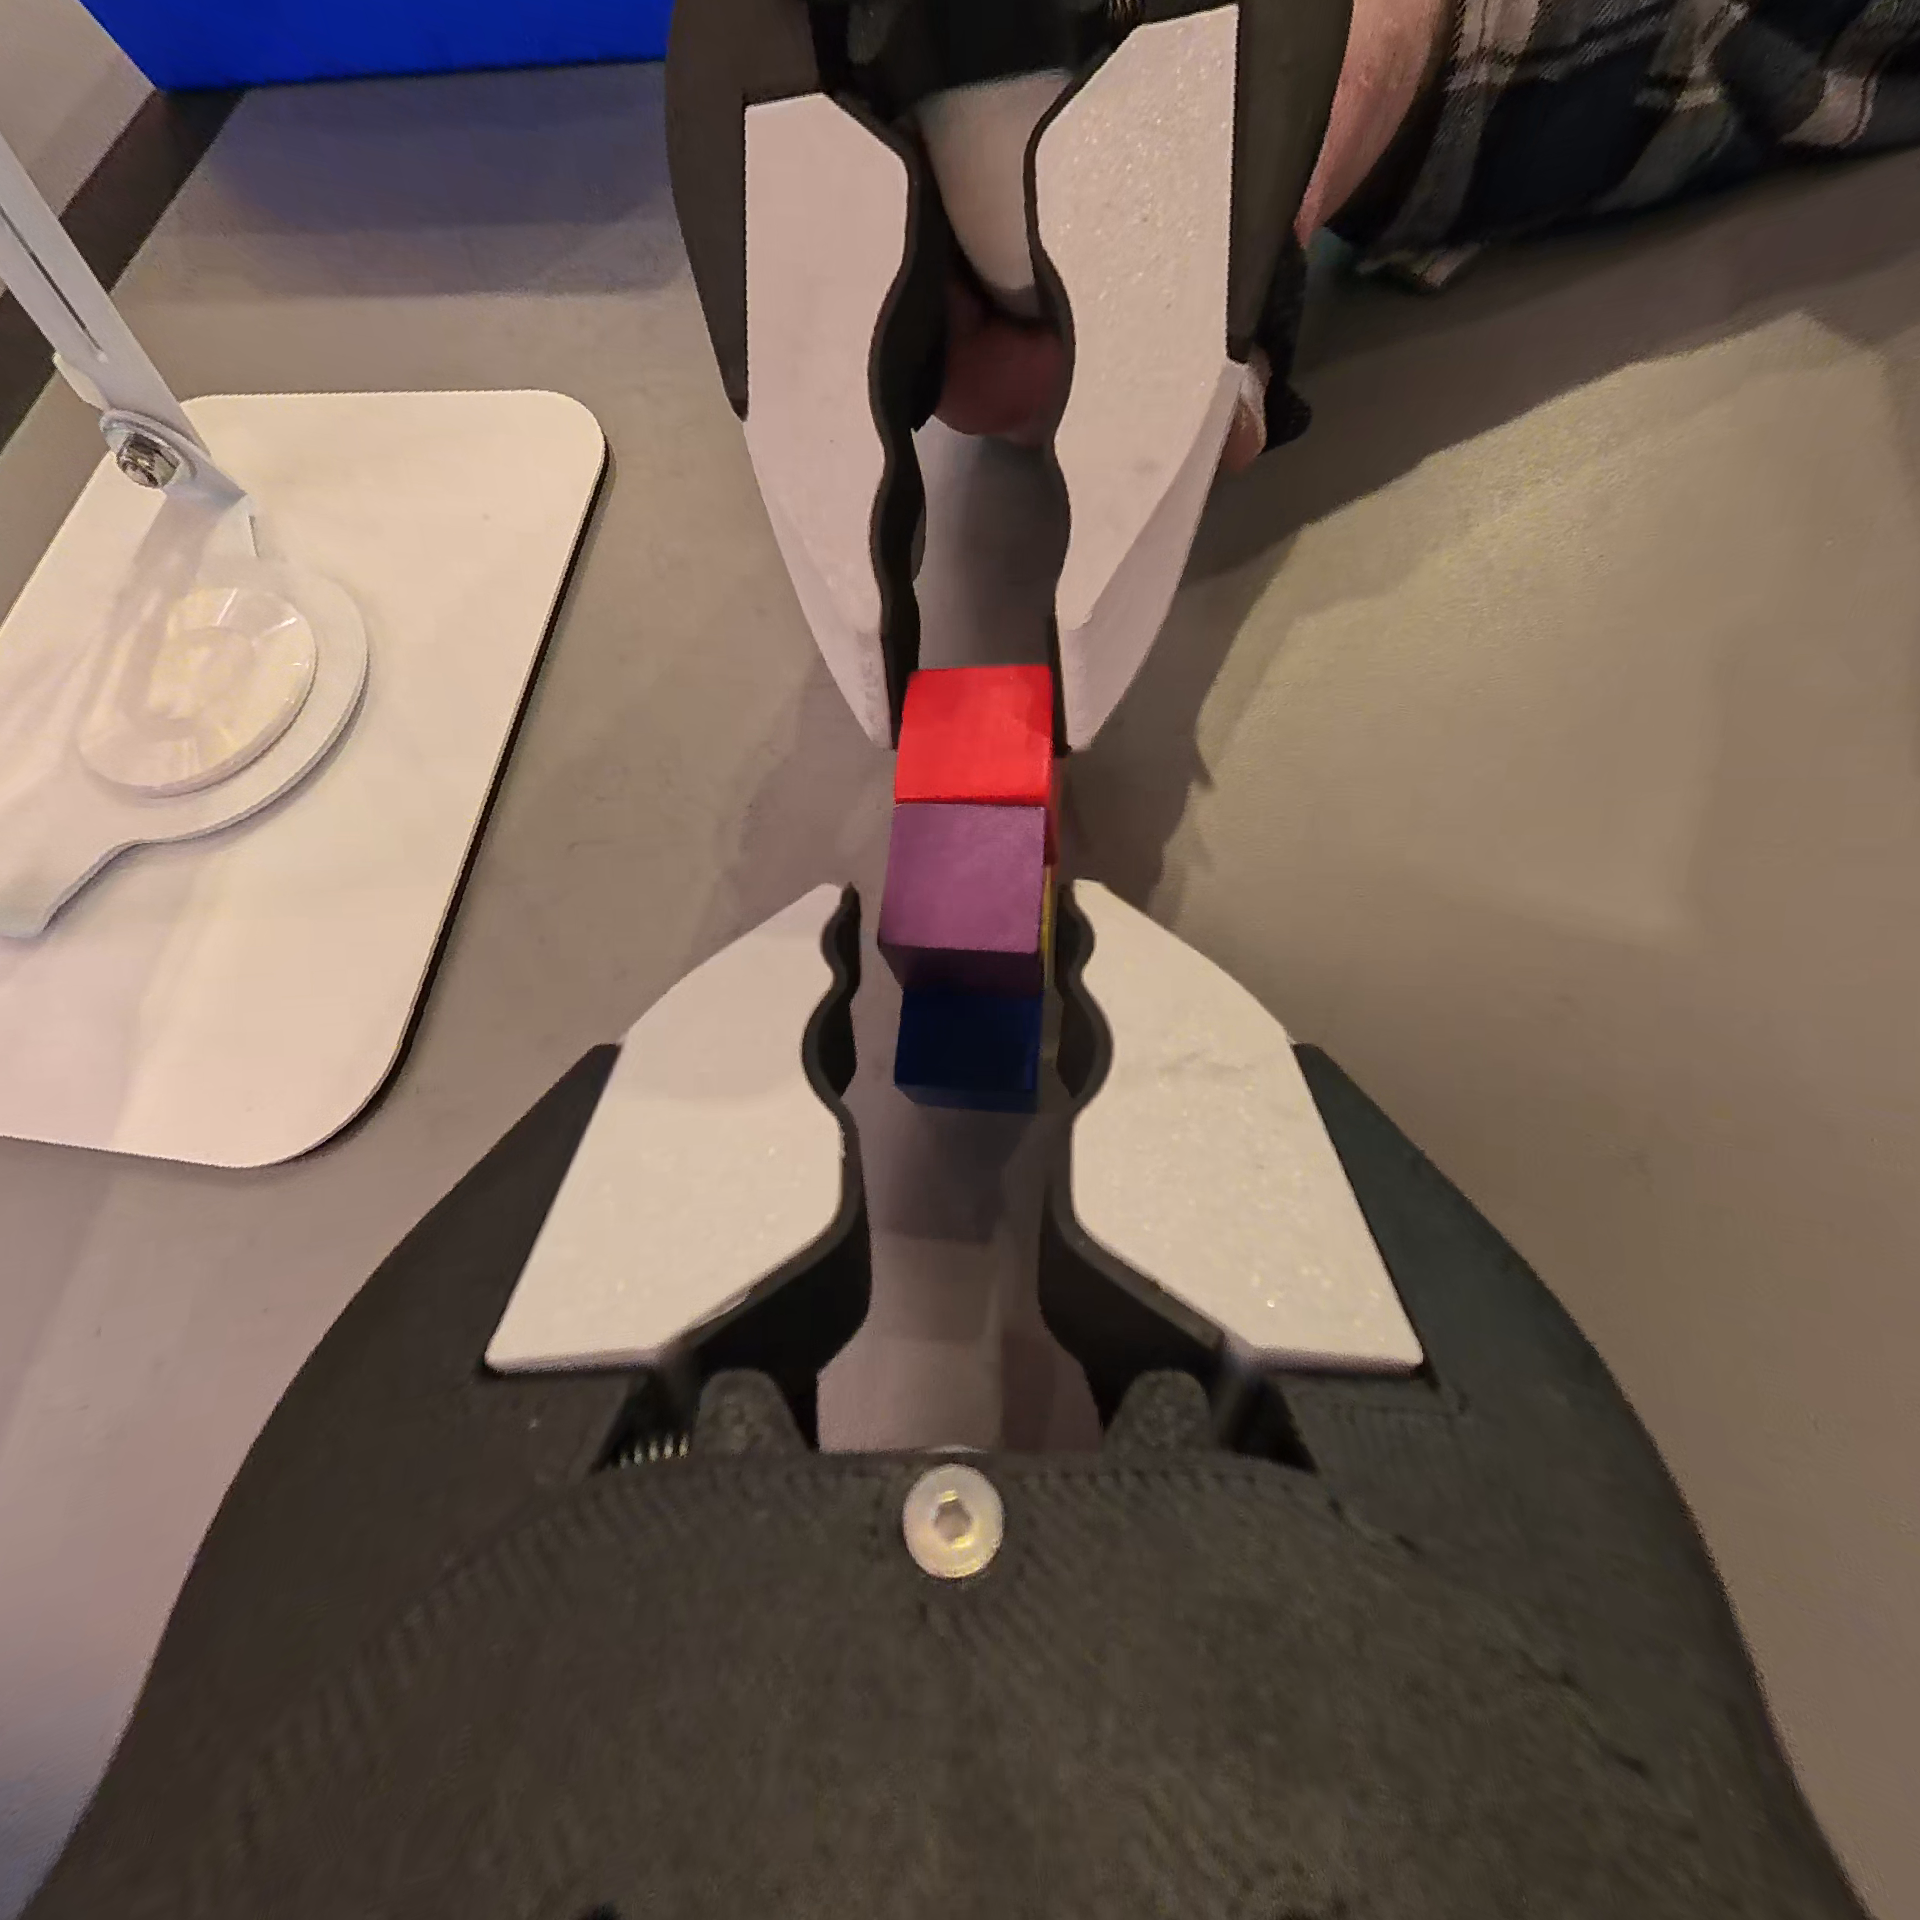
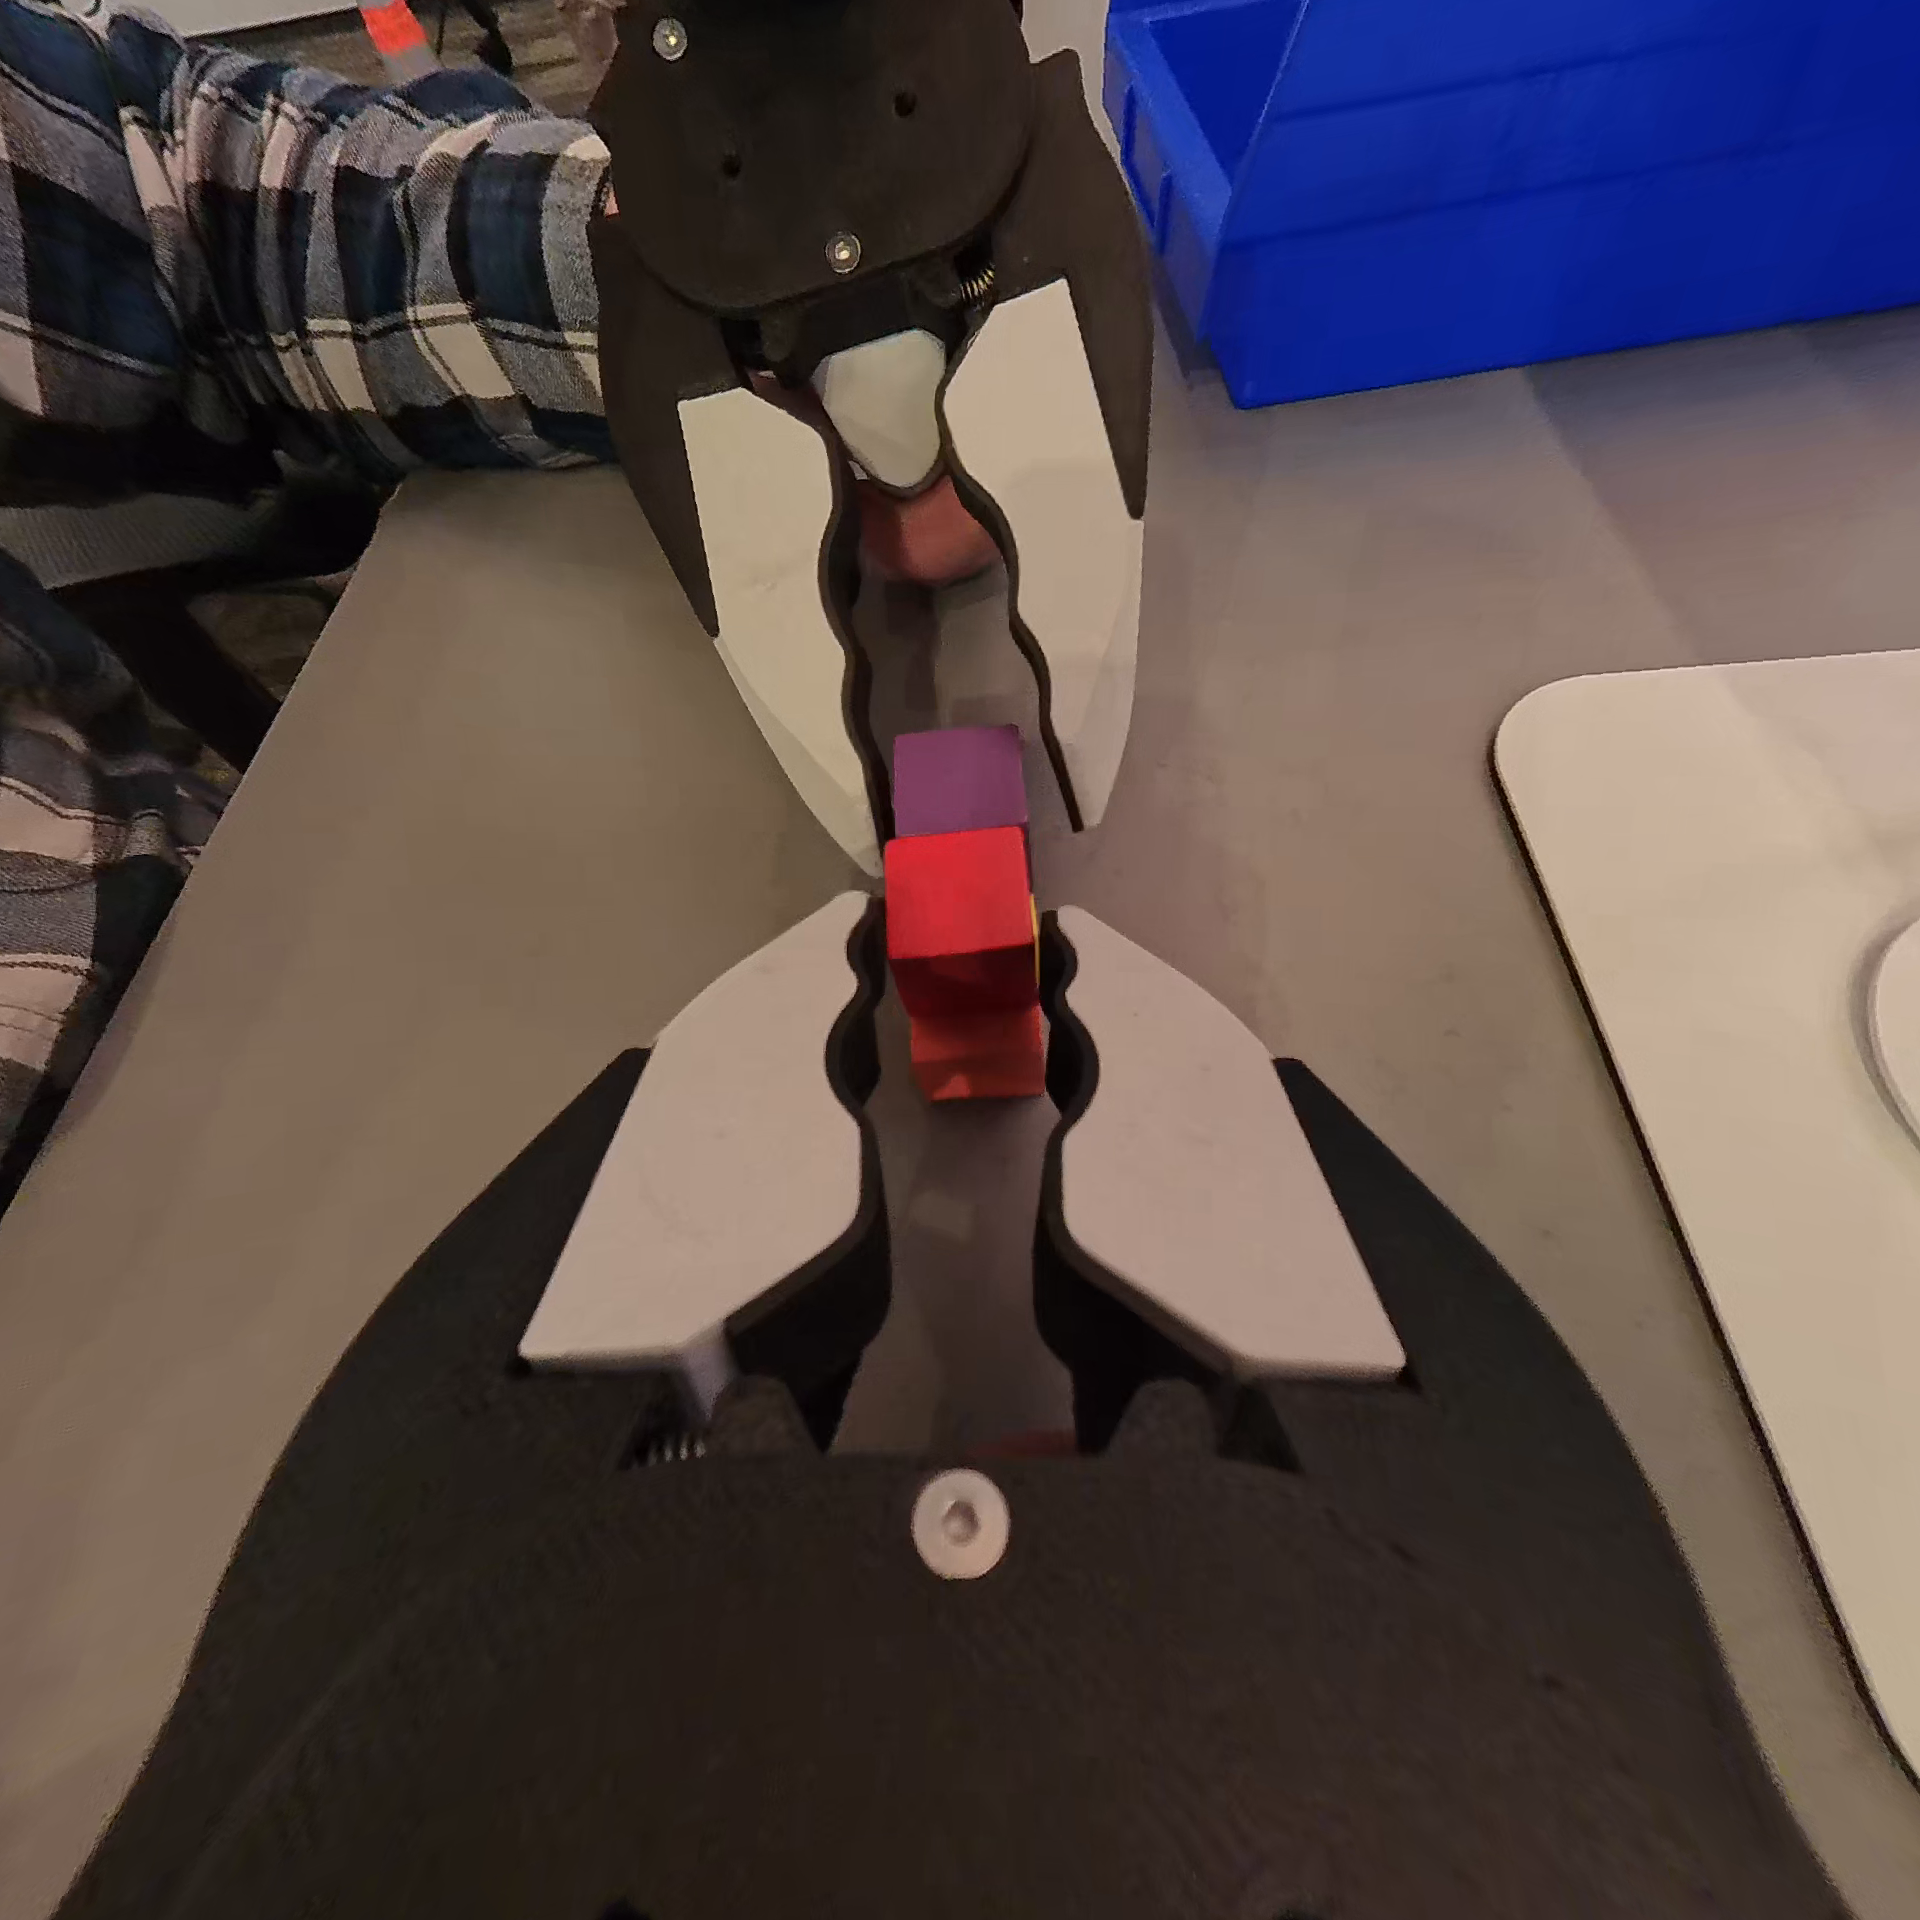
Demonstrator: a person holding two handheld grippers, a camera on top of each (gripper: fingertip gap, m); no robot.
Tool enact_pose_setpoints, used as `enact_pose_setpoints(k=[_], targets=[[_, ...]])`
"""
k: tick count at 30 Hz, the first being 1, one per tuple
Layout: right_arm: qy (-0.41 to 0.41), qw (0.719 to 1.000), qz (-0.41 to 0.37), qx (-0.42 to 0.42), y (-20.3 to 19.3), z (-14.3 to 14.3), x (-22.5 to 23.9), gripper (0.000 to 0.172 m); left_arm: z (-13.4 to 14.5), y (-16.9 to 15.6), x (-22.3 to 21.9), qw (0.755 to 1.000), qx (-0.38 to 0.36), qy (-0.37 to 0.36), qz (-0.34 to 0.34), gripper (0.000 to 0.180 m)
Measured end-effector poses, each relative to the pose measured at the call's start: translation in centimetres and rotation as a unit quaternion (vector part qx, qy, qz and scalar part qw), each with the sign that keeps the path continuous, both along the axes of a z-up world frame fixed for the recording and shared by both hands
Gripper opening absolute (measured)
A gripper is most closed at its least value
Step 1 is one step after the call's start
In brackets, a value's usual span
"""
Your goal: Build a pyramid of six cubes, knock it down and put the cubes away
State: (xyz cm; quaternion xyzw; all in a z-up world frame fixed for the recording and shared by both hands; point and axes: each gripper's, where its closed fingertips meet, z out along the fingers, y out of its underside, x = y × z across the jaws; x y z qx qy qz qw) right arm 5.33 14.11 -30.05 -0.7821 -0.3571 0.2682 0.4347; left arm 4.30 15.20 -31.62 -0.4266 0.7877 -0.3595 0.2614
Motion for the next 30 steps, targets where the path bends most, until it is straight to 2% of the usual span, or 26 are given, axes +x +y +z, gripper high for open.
enact_pose_setpoints(k=[2, 6, 19, 30], targets=[[-0.002, 1.0, -0.002, -0.003, 0.02, -0.11, 0.0, 0.035, -0.05, 0.09, -0.01, 1.0, -0.001, 0.003, 0.003, 0.041], [-0.003, 1.0, -0.01, -0.002, -0.02, -0.06, 0.24, 0.043, 0.18, 0.22, -0.11, 1.0, -0.002, -0.002, 0.005, 0.041], [-0.005, 1.0, -0.004, 0.001, -0.09, -0.14, 0.03, 0.028, -0.01, -0.13, -0.17, 1.0, -0.001, -0.001, -0.009, 0.029], [-0.001, 1.0, -0.009, 0.001, 0.01, -0.15, 0.13, 0.027, 0.05, -0.18, -0.1, 1.0, -0.006, -0.002, -0.014, 0.028]])
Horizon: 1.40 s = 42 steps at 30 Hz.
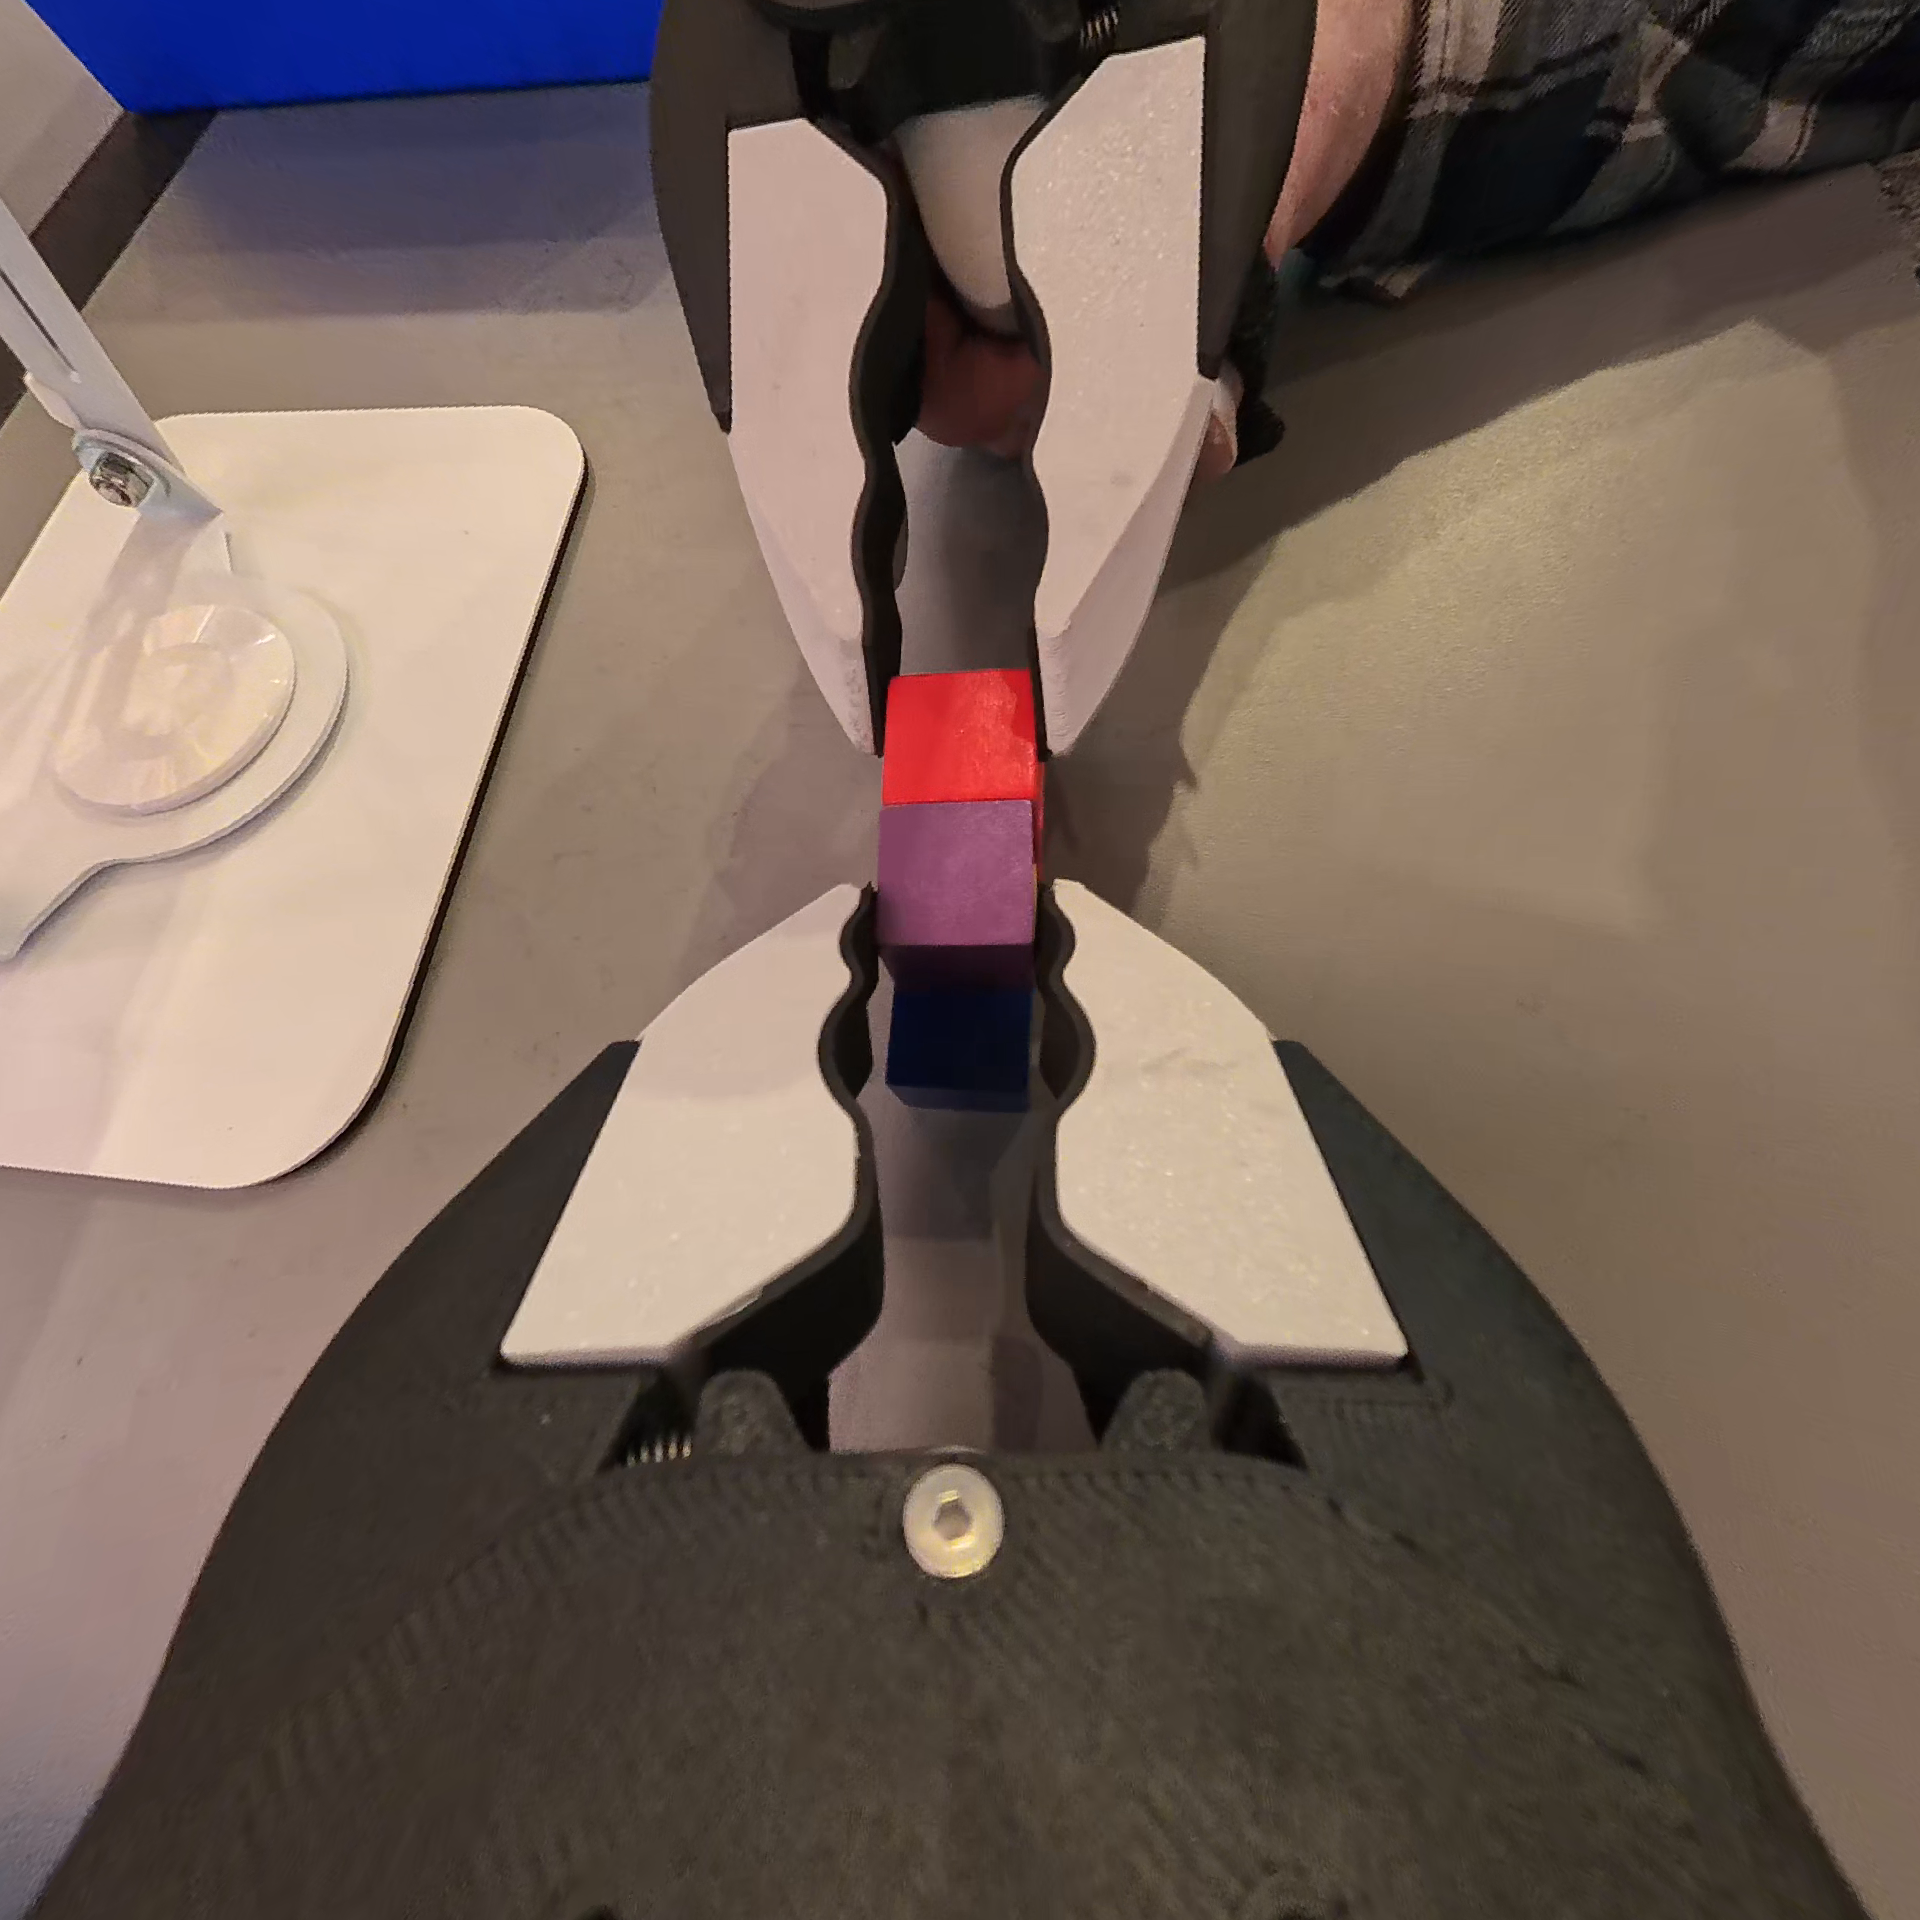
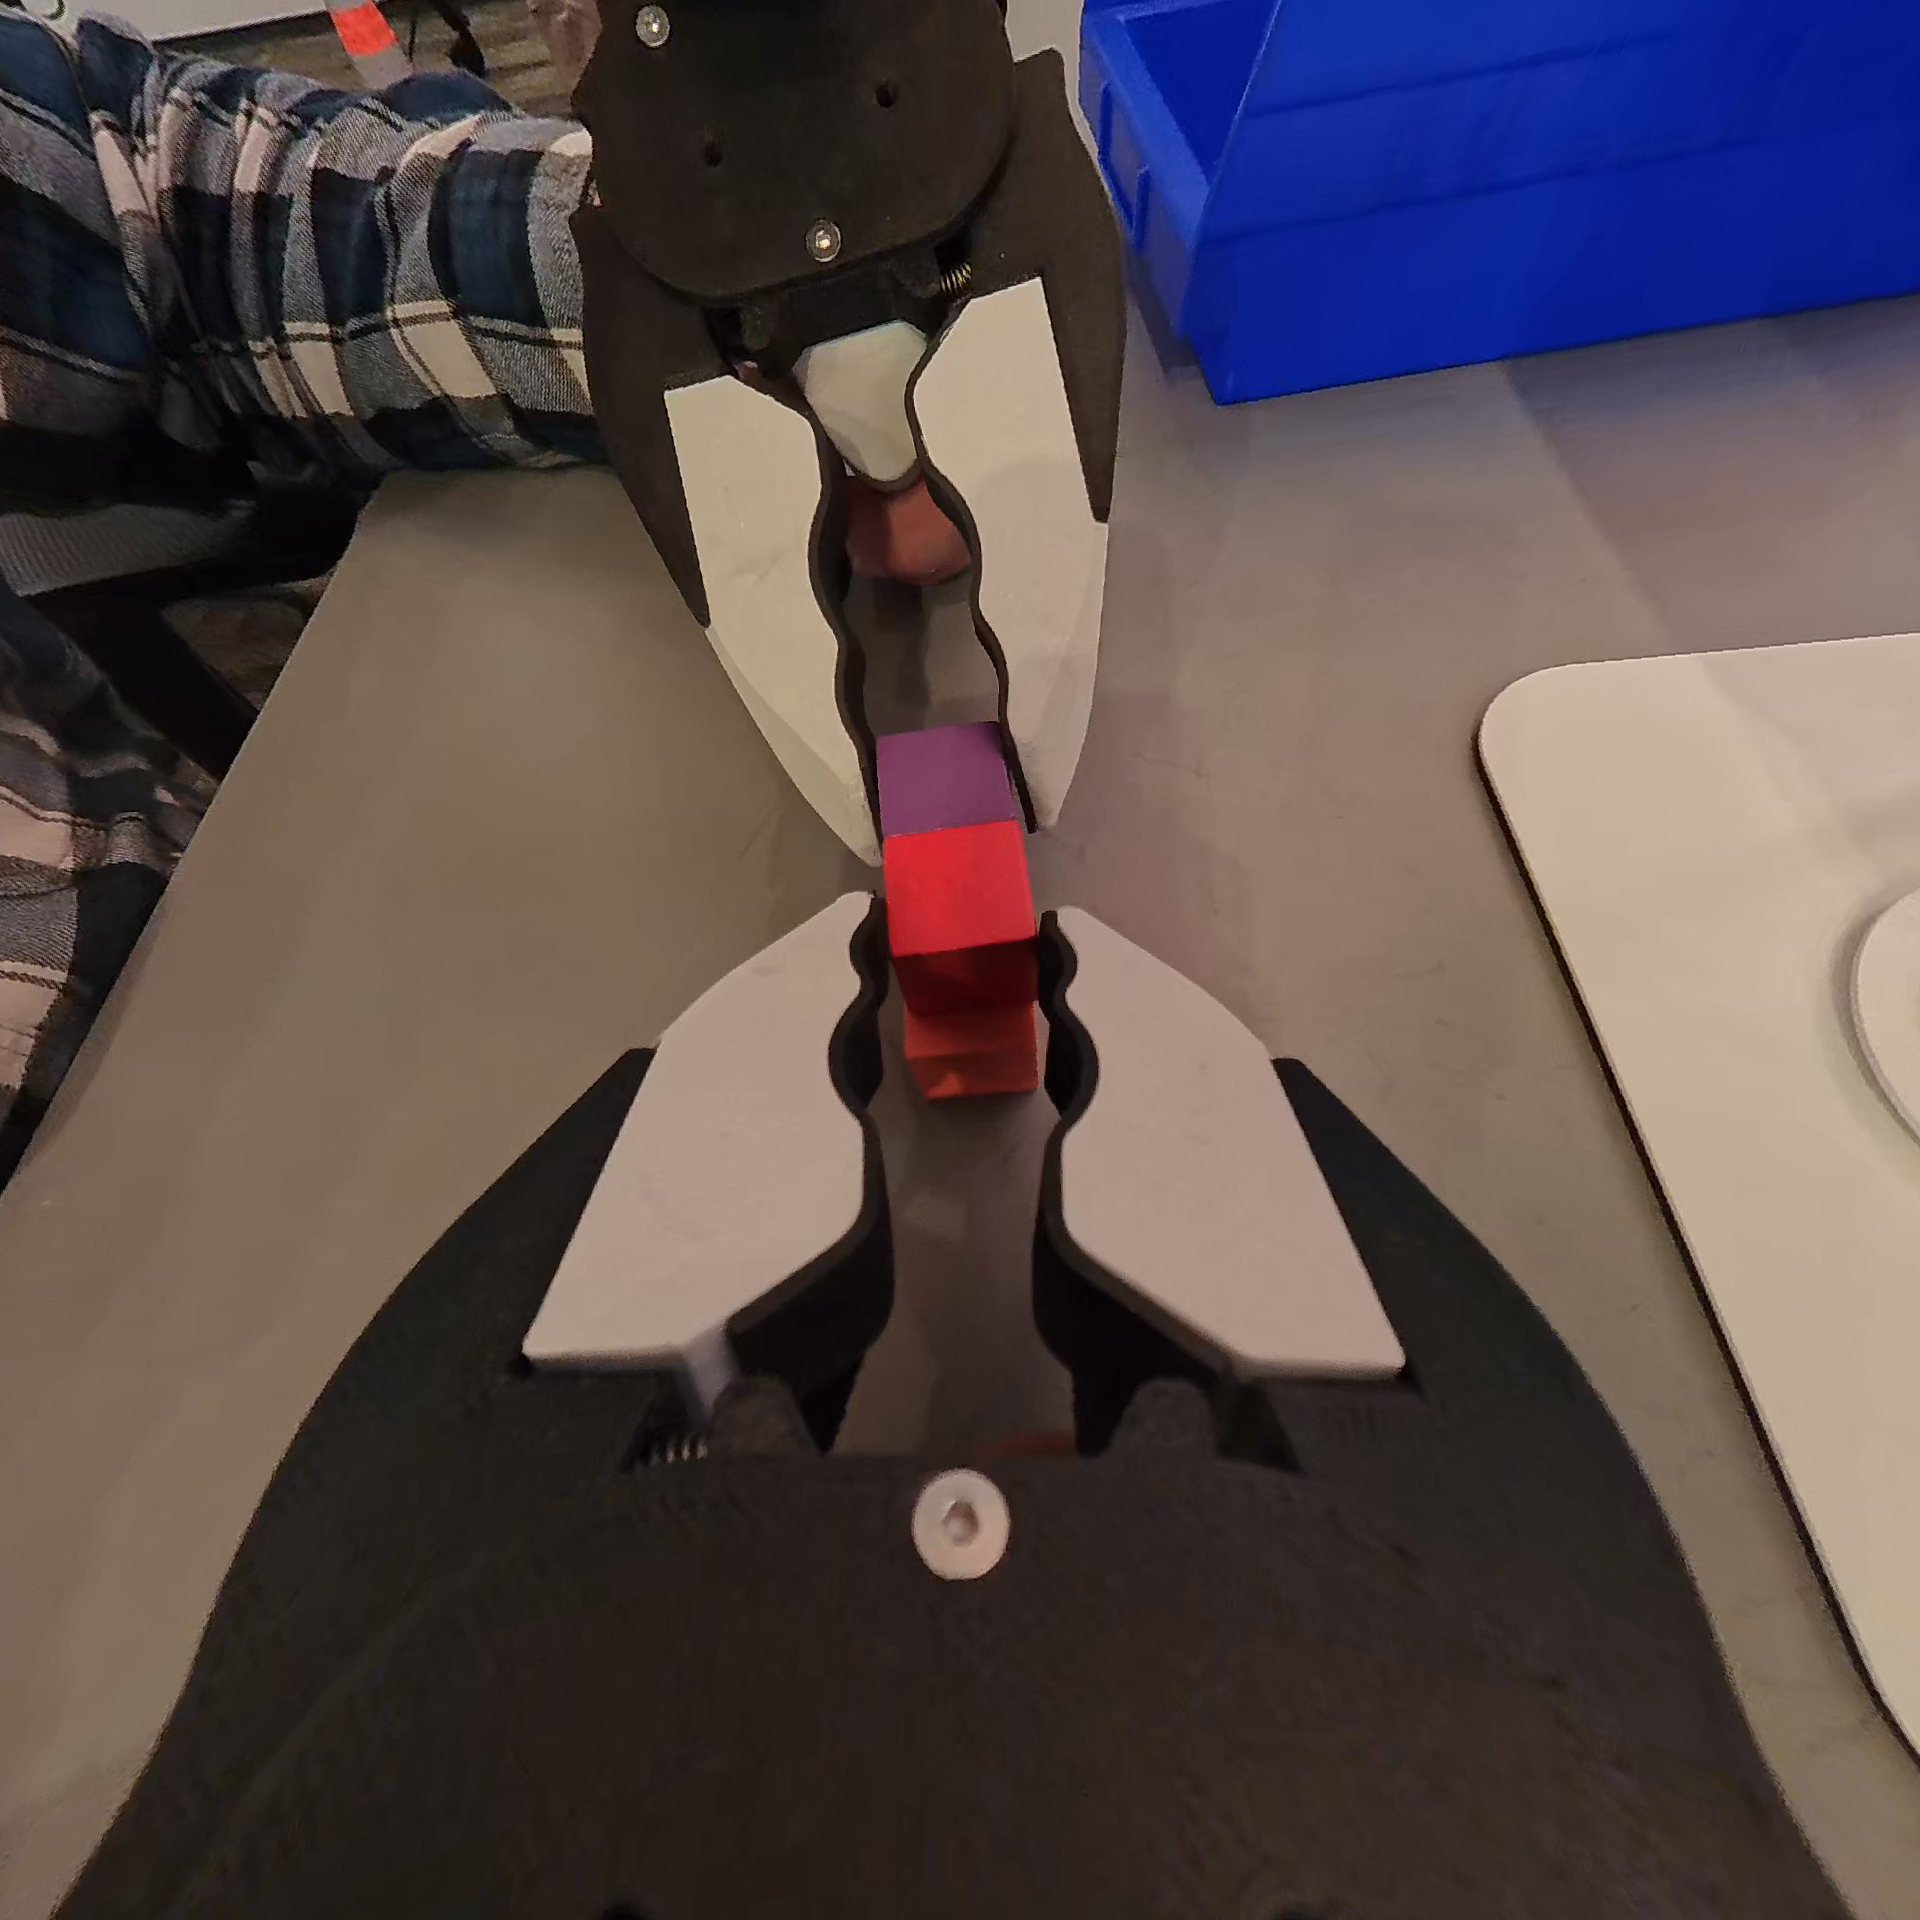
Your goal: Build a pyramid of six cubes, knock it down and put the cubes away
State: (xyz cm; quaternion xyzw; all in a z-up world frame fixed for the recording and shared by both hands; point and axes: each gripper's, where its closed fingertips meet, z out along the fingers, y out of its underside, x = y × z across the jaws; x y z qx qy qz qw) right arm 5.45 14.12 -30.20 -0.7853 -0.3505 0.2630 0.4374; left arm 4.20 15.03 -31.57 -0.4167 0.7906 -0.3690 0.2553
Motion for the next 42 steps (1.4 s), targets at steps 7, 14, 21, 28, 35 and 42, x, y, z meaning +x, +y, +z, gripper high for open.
enact_pose_setpoints(k=[7, 14, 21, 28, 35, 42], targets=[[0.002, 1.0, 0.0, -0.001, 0.0, 0.0, -0.1, 0.028, -0.1, -0.1, 0.0, 1.0, 0.0, 0.002, -0.003, 0.028], [0.016, 1.0, -0.007, 0.005, 0.0, 0.7, 0.2, 0.045, -0.1, -0.1, -0.3, 1.0, -0.001, 0.006, -0.007, 0.041], [0.032, 0.998, -0.04, 0.024, -0.9, 1.8, 2.9, 0.048, 2.5, 1.7, -2.2, 1.0, 0.018, -0.019, 0.01, 0.048], [0.036, 0.996, -0.073, 0.019, -0.7, 1.1, 5.3, 0.044, 11.0, 11.0, -8.3, 0.981, 0.11, -0.084, 0.137, 0.04], [0.039, 0.994, -0.096, 0.018, -0.2, 1.1, 6.2, 0.043, 12.6, 23.1, -9.8, 0.963, 0.136, -0.048, 0.229, 0.041], [0.025, 0.994, -0.105, 0.015, 0.0, 0.7, 6.3, 0.043, 3.5, 32.1, -6.8, 0.95, 0.103, 0.109, 0.275, 0.055]])
